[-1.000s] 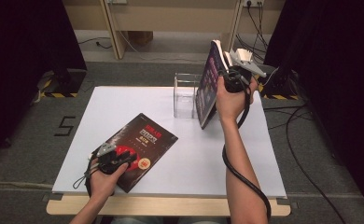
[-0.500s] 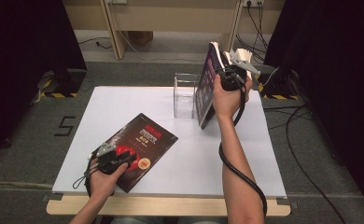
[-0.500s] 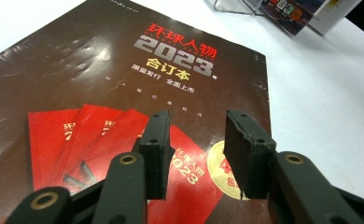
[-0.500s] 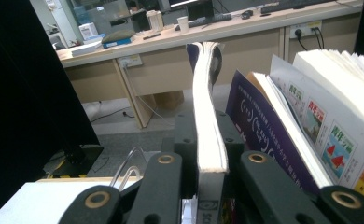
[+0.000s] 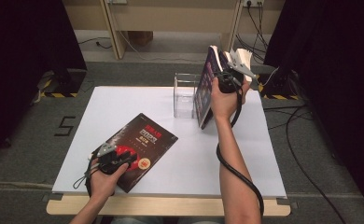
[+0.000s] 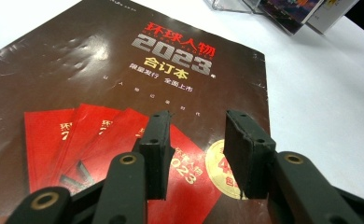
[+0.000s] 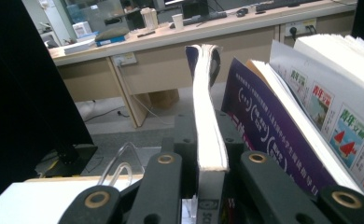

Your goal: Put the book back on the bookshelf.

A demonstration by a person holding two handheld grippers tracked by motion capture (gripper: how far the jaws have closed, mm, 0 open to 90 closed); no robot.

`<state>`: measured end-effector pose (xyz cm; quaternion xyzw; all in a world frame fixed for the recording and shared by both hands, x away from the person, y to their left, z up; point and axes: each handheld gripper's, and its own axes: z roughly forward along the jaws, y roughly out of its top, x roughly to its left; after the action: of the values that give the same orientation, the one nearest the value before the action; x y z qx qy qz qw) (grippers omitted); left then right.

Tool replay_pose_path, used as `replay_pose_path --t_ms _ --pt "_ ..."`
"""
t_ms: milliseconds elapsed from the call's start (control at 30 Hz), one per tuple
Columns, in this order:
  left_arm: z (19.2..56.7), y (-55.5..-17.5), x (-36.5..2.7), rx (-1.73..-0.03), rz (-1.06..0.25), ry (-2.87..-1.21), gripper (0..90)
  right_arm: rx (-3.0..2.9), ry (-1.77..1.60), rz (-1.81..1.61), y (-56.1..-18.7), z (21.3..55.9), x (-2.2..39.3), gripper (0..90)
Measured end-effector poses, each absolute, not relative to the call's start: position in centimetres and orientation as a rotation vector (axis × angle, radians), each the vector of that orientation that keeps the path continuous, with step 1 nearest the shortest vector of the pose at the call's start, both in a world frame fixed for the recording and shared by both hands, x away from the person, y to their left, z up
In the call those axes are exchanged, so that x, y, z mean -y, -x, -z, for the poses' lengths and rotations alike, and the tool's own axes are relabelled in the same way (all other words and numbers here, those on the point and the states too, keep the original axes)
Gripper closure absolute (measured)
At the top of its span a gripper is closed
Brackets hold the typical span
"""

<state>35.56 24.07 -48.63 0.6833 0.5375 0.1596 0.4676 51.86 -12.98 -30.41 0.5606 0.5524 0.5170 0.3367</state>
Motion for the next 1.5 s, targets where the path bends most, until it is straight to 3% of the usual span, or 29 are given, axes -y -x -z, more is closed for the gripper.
replay_pose_path --t_ms 767,1233,1500 --pt "48.6 -35.5 -24.0 -1.316 -0.39 -1.677 60.6 -1.471 -1.491 -1.197 -52.5 30.7 12.3 79.9" --pt "48.7 -35.5 -23.9 -1.315 -0.39 -1.68 60.7 -1.454 -1.5 -1.182 -50.1 31.3 14.0 71.1" --pt "48.6 -35.5 -23.9 -1.316 -0.391 -1.679 60.6 -1.461 -1.486 -1.186 -48.6 31.3 14.7 72.4"
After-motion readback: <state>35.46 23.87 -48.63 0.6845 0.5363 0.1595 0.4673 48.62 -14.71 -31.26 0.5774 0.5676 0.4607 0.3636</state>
